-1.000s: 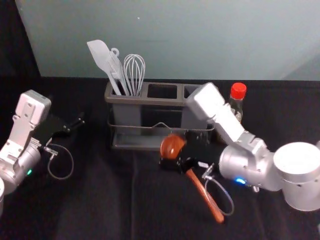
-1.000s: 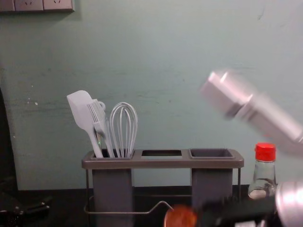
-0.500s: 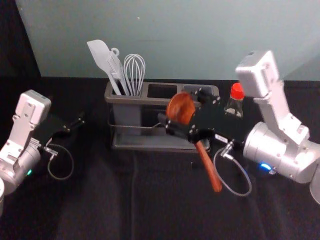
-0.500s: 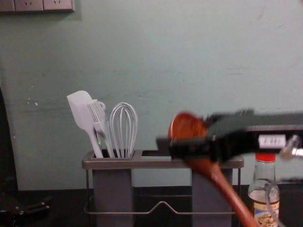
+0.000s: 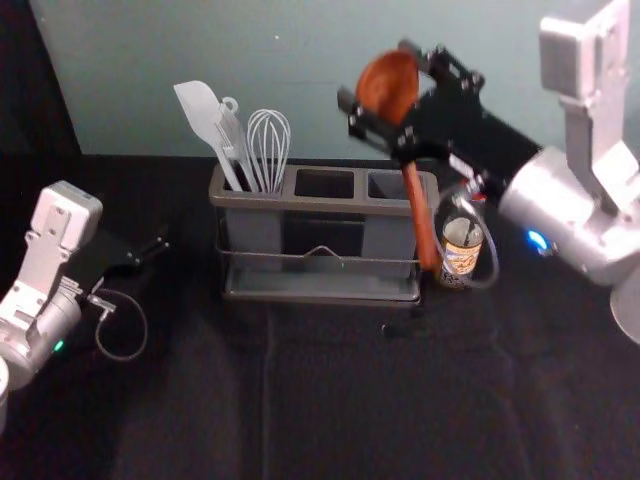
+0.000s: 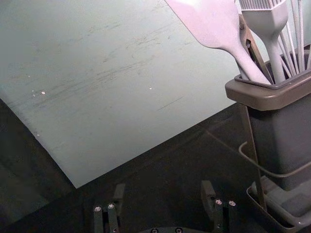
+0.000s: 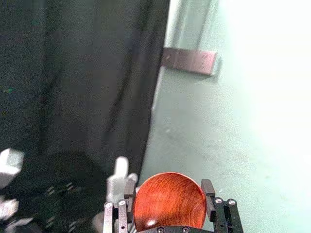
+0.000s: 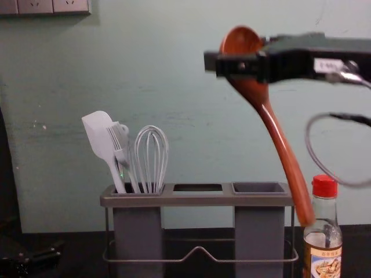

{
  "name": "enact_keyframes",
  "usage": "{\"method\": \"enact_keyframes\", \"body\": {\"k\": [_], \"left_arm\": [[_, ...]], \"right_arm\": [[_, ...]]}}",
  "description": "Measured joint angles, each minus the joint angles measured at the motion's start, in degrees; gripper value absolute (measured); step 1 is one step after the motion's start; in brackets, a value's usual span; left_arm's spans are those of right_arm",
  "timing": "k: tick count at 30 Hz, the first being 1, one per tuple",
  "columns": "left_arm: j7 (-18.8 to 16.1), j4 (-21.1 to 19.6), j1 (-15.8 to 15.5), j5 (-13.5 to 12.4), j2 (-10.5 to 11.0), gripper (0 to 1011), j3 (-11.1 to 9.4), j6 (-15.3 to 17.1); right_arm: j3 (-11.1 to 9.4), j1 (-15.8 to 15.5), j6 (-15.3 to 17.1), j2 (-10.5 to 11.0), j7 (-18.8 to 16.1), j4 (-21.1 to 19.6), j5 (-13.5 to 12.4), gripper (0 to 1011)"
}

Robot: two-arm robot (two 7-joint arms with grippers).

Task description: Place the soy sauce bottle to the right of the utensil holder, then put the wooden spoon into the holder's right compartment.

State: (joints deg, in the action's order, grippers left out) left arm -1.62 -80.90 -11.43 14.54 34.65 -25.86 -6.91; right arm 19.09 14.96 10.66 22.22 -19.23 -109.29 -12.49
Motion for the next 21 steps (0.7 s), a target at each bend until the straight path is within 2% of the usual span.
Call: {"method": "enact_keyframes", "body": {"k": [2,5,11,18,21], "left_arm": [[0.0,0.0,0.0,0.0,0.0,1005,0.0,0.0],[0.0,0.0,0.0,0.0,0.0,1005,0.0,0.0],[0.0,0.0,0.0,0.0,0.0,1005,0.0,0.0],[0.0,0.0,0.0,0.0,0.0,1005,0.0,0.0],[0.0,0.0,0.0,0.0,0.0,1005,0.0,0.0]], "right_arm": [[0.29,1.73,-0.54,-1.05,0.65,1.63,0.53,838],[0.97,5.86,-1.85,-3.57,1.83,6.11,1.85,838],[2.0,12.0,-3.13,-6.81,2.57,13.36,4.08,838],[2.9,16.8,-4.07,-9.51,2.78,20.69,5.9,838],[3.14,17.83,-4.49,-10.28,2.74,23.0,6.25,838]]}}
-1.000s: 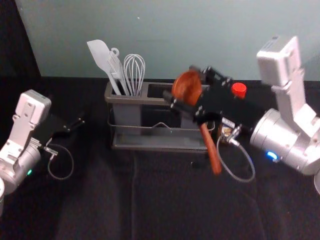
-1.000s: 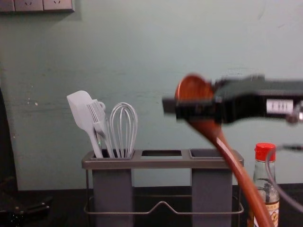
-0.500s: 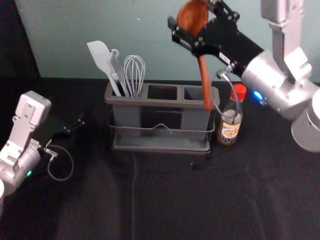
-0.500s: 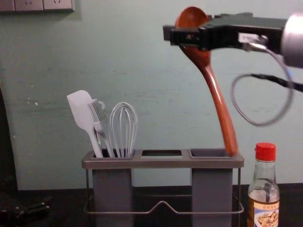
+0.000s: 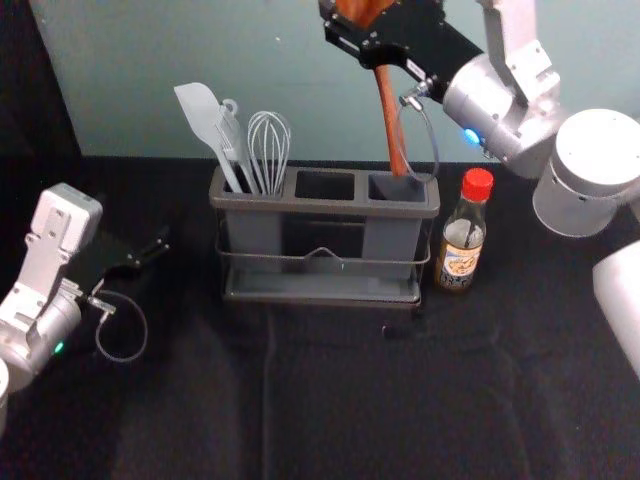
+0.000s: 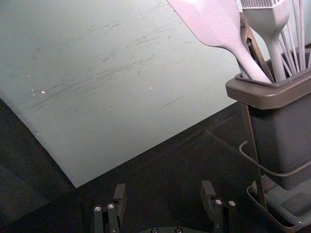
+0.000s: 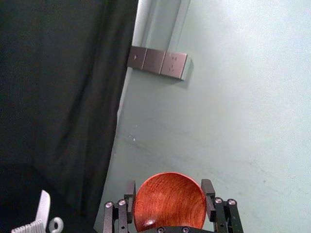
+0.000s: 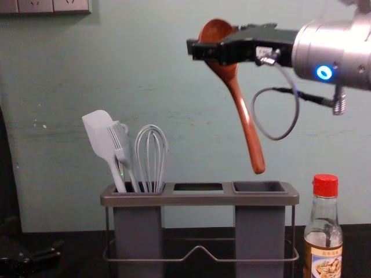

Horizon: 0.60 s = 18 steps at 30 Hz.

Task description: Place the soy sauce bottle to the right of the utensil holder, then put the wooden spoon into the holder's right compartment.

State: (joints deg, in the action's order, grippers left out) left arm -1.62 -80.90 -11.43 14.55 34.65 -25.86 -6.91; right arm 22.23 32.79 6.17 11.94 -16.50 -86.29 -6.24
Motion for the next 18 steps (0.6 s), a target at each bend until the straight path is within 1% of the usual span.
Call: {"method": "enact_keyframes", "body": {"k": [1,4,8,14,17,18], "left_arm": [[0.0,0.0,0.0,0.0,0.0,1005,0.0,0.0],[0.0,0.0,0.0,0.0,0.0,1005,0.0,0.0],[0.0,0.0,0.0,0.0,0.0,1005,0.0,0.0],[0.0,0.0,0.0,0.0,0.0,1005,0.0,0.0],[0.0,0.0,0.0,0.0,0.0,1005,0.0,0.0],[0.0,0.0,0.0,0.0,0.0,1005,0.0,0.0]], "right_arm": [[0.13,0.5,-0.27,-0.42,-0.07,1.27,0.15,837],[0.3,1.13,-0.64,-1.06,-0.28,3.43,0.4,837],[0.32,1.31,-0.97,-1.37,-0.68,4.94,0.51,837],[-0.1,0.27,-1.03,-1.06,-1.28,5.2,0.37,838],[-0.35,-0.46,-0.8,-0.71,-1.63,4.49,-0.01,837],[-0.54,-1.18,-0.43,-0.35,-1.79,3.71,-0.32,837]]}}
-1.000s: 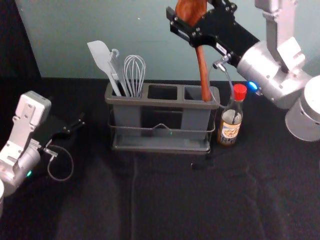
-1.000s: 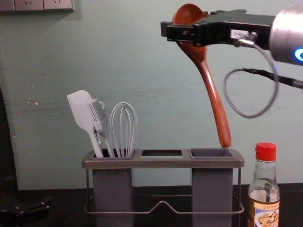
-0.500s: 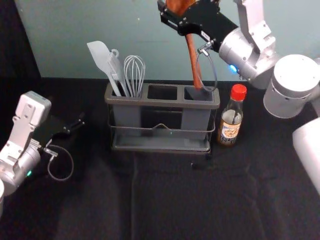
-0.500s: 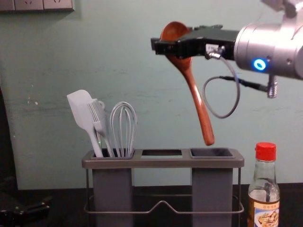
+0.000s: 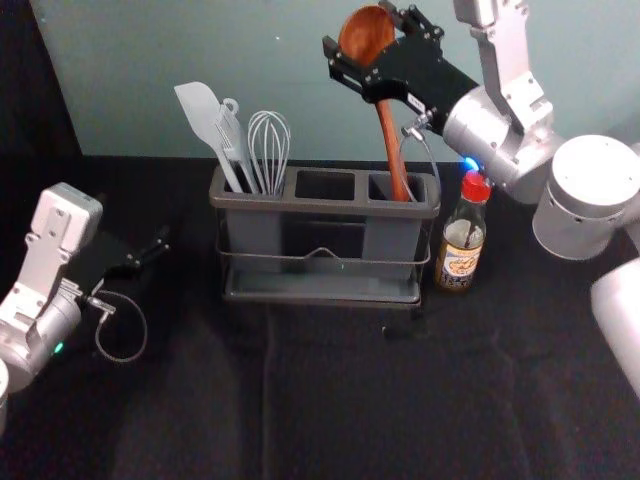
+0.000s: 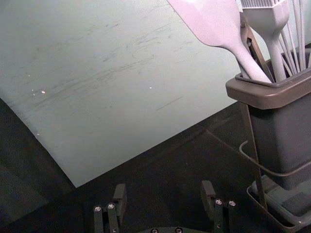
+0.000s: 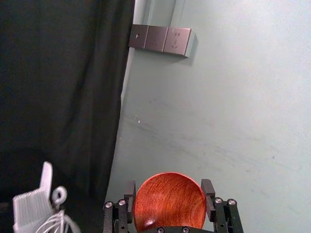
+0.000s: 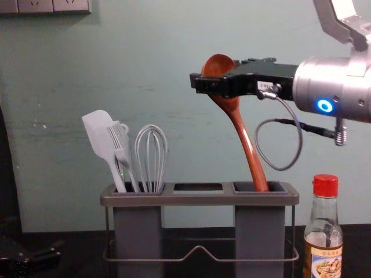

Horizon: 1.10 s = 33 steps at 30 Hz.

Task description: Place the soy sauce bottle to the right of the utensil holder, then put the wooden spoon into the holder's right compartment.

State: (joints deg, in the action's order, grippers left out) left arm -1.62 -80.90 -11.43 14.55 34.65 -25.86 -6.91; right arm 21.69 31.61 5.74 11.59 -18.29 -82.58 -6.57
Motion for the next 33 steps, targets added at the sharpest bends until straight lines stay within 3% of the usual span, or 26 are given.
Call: {"method": "enact_keyframes", "body": {"k": [7,13,21,33], "left_arm": [[0.0,0.0,0.0,0.0,0.0,1005,0.0,0.0],[0.0,0.0,0.0,0.0,0.0,1005,0.0,0.0],[0.0,0.0,0.0,0.0,0.0,1005,0.0,0.0],[0.0,0.0,0.0,0.0,0.0,1005,0.0,0.0]], "right_arm": [[-1.03,-2.98,3.45,2.34,-1.31,-5.51,-1.95,838],[-1.95,-5.12,8.65,5.21,-3.06,-11.44,-4.7,838],[-3.19,-7.49,14.95,8.8,-5.01,-16.33,-8.8,837],[-2.78,-10.2,16.47,11.66,-3.6,-17.42,-9.99,837]]}}
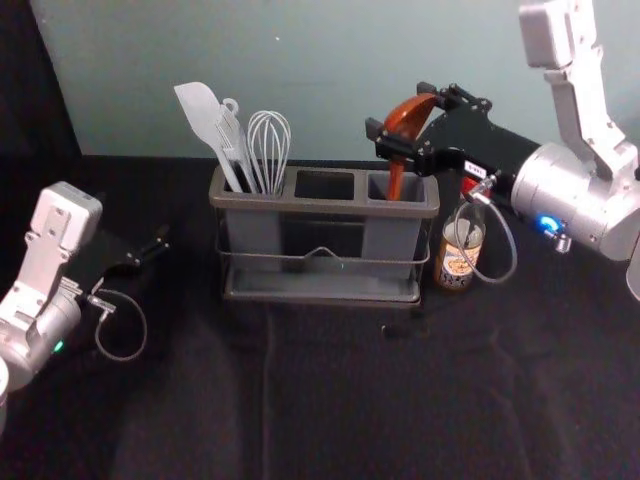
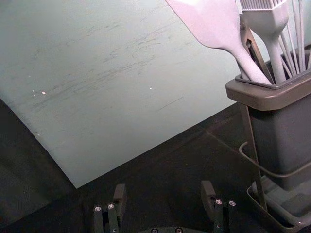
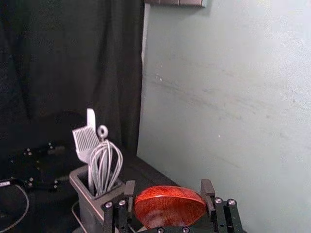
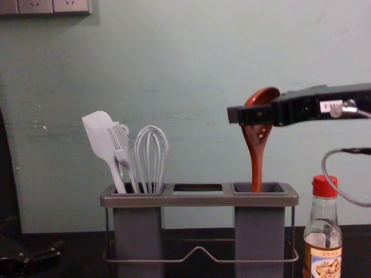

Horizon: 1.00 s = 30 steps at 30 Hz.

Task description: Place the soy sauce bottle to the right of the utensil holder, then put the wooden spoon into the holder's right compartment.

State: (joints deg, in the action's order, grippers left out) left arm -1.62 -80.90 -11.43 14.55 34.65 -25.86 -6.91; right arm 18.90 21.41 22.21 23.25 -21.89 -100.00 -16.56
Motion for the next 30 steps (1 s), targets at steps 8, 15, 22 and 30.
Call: {"method": "enact_keyframes", "body": {"k": [8,15,22,30], "left_arm": [[0.0,0.0,0.0,0.0,0.0,1005,0.0,0.0],[0.0,0.0,0.0,0.0,0.0,1005,0.0,0.0],[0.0,0.0,0.0,0.0,0.0,1005,0.0,0.0],[0.0,0.0,0.0,0.0,0.0,1005,0.0,0.0]], "right_arm": [[1.46,-0.8,-1.31,0.22,1.51,1.66,0.63,837],[1.79,-1.41,-2.34,0.13,1.82,2.77,0.78,837],[1.8,-1.6,-2.64,0.19,1.7,2.94,0.71,837],[1.79,-1.51,-2.57,0.15,1.67,2.9,0.73,916]]}}
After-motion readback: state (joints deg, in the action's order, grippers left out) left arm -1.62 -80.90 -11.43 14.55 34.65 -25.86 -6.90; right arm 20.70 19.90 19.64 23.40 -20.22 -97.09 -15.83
